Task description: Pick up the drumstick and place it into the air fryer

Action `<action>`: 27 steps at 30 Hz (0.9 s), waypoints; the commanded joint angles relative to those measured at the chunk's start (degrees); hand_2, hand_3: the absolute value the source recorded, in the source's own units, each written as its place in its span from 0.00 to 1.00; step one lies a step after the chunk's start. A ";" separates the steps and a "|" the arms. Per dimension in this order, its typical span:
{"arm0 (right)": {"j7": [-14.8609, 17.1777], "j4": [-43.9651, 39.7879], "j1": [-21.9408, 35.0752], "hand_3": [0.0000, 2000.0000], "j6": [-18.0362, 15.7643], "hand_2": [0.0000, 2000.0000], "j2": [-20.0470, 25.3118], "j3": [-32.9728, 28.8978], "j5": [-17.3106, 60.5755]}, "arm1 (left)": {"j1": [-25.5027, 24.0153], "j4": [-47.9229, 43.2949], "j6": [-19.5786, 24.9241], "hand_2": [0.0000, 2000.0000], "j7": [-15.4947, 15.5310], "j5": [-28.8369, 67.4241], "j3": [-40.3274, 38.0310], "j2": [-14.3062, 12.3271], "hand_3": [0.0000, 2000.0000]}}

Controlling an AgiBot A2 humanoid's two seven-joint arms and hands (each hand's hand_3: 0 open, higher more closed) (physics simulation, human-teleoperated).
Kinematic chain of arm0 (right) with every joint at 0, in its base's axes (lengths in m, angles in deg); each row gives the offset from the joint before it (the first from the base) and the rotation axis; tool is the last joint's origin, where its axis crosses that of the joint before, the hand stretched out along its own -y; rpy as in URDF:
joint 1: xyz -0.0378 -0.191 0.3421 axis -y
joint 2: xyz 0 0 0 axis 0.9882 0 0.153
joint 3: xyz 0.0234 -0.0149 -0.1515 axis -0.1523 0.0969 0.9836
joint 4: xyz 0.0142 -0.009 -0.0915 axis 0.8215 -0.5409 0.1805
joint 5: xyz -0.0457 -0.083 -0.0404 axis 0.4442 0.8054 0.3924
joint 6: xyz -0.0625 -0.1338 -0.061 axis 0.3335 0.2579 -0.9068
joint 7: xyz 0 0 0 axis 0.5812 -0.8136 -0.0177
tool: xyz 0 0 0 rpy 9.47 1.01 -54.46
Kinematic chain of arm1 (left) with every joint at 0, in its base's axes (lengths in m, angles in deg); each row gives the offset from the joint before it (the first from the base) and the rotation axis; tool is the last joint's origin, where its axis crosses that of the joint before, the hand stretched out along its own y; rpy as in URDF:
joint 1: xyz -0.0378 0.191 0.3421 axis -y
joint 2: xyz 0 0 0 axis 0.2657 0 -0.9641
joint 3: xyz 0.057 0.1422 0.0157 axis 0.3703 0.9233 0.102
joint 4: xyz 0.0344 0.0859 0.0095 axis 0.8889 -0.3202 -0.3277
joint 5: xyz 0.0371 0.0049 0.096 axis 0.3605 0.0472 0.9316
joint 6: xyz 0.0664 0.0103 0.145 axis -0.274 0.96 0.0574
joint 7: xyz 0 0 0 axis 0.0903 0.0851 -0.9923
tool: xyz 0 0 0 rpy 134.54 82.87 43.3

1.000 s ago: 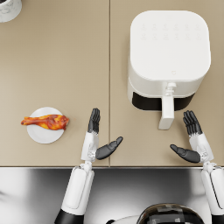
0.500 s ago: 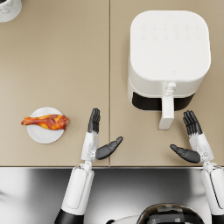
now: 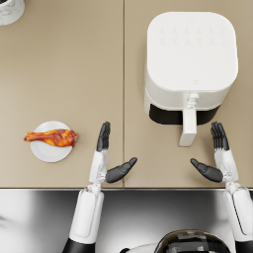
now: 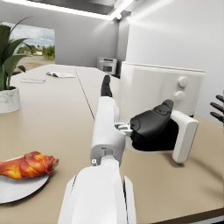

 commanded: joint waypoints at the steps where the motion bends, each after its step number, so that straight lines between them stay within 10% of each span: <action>1: -0.06 -0.71 1.53 0.00 0.06 0.00 0.99 0.25 2.55 | 0.78 -0.01 0.04 0.00 0.04 2.55 -2.98 -0.39 0.00; 8: -0.19 -2.22 1.54 0.00 0.19 0.00 2.06 0.24 16.91 | 1.57 1.14 0.14 0.00 0.14 20.47 -9.67 -1.26 0.00; 24: -0.21 -5.19 -0.51 0.00 0.20 0.00 3.22 -3.28 19.28 | 3.04 4.56 0.15 0.00 0.15 61.84 -20.78 -1.52 0.00; 27: -0.21 -5.62 -0.81 0.00 0.20 0.00 3.46 -3.60 19.29 | 4.44 5.25 16.92 0.00 5.08 69.65 -22.62 -1.09 0.00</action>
